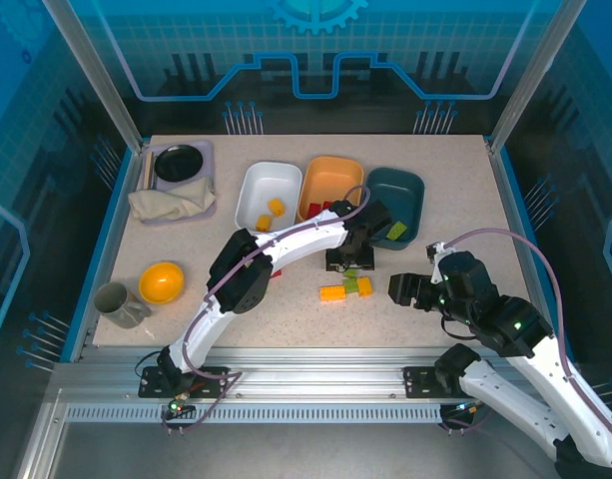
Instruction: Sort the legos into containers by color
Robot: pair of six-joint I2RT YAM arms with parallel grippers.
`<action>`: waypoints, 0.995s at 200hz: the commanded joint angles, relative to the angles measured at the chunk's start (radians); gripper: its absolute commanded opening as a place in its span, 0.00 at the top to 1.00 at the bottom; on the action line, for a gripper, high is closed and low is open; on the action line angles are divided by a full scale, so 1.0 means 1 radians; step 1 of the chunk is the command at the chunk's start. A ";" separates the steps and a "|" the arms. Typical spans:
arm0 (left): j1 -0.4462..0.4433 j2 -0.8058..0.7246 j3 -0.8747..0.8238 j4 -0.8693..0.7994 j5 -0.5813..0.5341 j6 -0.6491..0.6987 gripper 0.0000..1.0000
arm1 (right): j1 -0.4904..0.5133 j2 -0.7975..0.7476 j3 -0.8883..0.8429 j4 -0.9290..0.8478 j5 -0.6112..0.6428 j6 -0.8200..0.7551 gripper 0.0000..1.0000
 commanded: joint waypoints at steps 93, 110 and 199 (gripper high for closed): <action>-0.002 0.027 0.091 -0.020 -0.080 0.056 0.74 | 0.004 0.008 0.031 -0.004 0.028 0.009 0.21; 0.007 -0.029 0.115 -0.001 -0.076 0.051 0.75 | -0.001 0.020 0.047 0.002 0.047 -0.002 0.21; 0.070 0.146 0.494 0.005 0.021 0.087 0.74 | -0.132 0.178 0.186 0.070 0.019 -0.047 0.22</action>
